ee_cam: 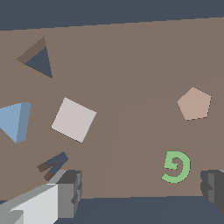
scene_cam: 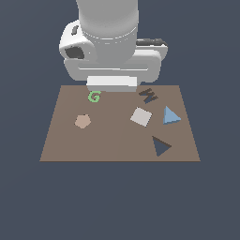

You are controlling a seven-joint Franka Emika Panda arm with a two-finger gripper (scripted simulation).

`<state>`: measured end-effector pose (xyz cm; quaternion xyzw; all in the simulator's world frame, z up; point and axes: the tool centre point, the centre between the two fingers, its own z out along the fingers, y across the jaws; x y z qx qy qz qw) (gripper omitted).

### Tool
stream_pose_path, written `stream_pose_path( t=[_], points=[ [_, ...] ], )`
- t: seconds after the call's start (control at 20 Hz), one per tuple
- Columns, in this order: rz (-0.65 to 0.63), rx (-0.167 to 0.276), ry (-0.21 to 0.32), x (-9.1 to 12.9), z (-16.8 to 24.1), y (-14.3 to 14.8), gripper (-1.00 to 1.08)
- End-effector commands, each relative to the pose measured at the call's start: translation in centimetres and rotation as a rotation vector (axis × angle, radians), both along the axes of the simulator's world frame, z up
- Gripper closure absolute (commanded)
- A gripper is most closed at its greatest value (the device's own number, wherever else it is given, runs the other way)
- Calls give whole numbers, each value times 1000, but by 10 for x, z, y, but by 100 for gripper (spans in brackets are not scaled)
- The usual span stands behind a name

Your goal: Insert a designated object into the corresponding slot on a board.

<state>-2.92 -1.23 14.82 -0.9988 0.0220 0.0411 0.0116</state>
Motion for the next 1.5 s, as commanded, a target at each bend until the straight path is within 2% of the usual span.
stream_pose_path(
  t=[0.0,0.25,0.55,1.45],
  points=[
    [0,0,0,0,0,0,-92],
    [-6,-1,-2,0,-3,6,-92],
    [-31,-4,-12,1,-14,30,-92],
    [-172,-26,-66,21,-81,163,-92]
  ],
)
